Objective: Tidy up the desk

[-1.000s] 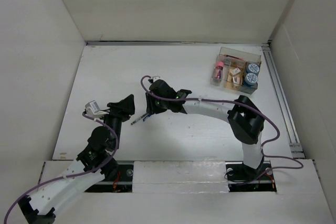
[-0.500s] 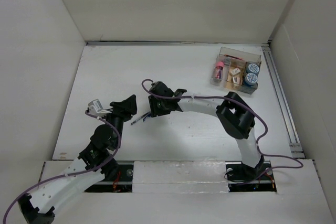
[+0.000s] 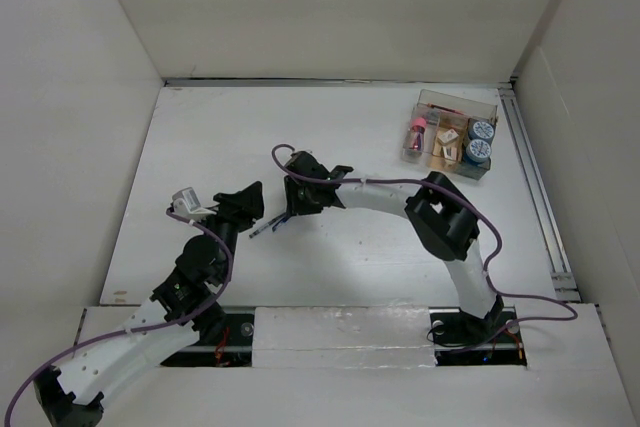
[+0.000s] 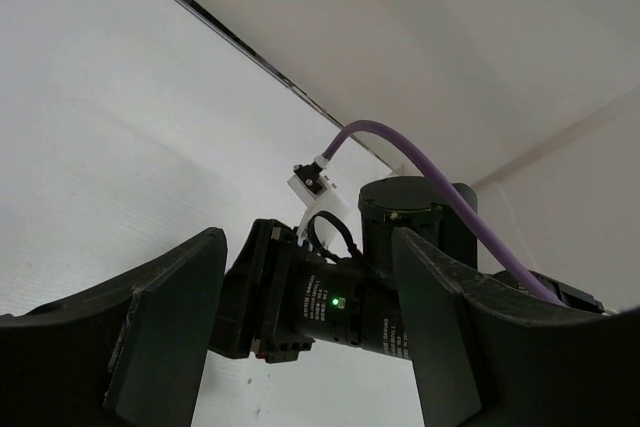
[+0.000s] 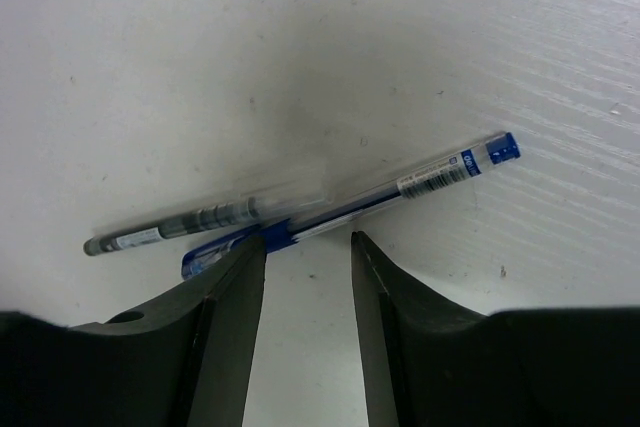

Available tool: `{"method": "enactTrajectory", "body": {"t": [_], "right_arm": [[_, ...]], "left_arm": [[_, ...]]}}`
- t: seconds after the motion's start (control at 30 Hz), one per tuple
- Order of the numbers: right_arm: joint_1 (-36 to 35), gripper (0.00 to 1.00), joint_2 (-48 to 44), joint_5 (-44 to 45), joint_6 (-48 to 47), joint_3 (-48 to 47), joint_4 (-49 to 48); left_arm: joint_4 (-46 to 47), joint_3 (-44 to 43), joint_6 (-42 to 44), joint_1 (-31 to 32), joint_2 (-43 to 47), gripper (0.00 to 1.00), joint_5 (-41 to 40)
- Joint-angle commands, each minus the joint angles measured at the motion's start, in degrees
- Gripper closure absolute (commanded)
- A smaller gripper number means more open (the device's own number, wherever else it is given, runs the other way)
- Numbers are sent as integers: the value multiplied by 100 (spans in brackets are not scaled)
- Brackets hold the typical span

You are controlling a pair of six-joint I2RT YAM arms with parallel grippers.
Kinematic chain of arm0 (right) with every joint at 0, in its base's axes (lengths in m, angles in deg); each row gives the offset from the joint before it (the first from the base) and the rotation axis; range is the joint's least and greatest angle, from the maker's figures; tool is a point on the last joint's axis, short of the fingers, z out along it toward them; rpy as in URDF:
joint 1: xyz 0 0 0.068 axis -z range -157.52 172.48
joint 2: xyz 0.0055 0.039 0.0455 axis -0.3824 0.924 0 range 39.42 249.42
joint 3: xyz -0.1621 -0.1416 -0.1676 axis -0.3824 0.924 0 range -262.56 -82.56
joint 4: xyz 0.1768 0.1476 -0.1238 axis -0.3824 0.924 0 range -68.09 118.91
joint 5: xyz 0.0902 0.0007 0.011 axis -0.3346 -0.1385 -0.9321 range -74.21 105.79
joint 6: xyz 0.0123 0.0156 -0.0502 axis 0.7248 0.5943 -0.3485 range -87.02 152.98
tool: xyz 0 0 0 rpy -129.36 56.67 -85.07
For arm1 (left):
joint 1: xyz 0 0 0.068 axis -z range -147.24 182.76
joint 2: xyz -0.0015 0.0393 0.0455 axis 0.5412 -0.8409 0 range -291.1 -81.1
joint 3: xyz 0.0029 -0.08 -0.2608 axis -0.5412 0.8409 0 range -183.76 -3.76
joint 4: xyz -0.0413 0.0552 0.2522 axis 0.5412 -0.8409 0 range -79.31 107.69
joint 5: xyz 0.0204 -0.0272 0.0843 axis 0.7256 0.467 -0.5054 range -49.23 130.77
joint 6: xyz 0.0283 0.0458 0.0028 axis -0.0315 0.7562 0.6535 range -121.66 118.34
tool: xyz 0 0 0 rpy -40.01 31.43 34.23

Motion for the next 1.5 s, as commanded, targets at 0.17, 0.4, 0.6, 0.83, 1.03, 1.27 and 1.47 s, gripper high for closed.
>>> {"method": "enactTrajectory", "body": {"t": [0.17, 0.4, 0.6, 0.83, 1.03, 1.27, 1.47], "right_arm": [[-167, 62, 215, 1257, 132, -220, 434], [-167, 62, 163, 1836, -88, -88, 732], [-167, 60, 39, 2303, -361, 123, 847], [-62, 62, 39, 2171, -563, 202, 838], [-9, 65, -40, 2100, -572, 334, 759], [44, 72, -233, 2039, -642, 431, 671], [96, 67, -128, 2013, -537, 474, 786]], "left_arm": [[238, -98, 64, -14, -16, 37, 21], [255, -106, 72, -14, 10, 37, 74], [273, -89, 72, -14, -16, 37, 91], [291, -80, 72, -14, -78, 37, 100], [308, -71, 81, -14, -78, 37, 100], [282, -150, 63, -14, -236, 37, 91], [335, -80, 72, -14, -157, 37, 74]]}}
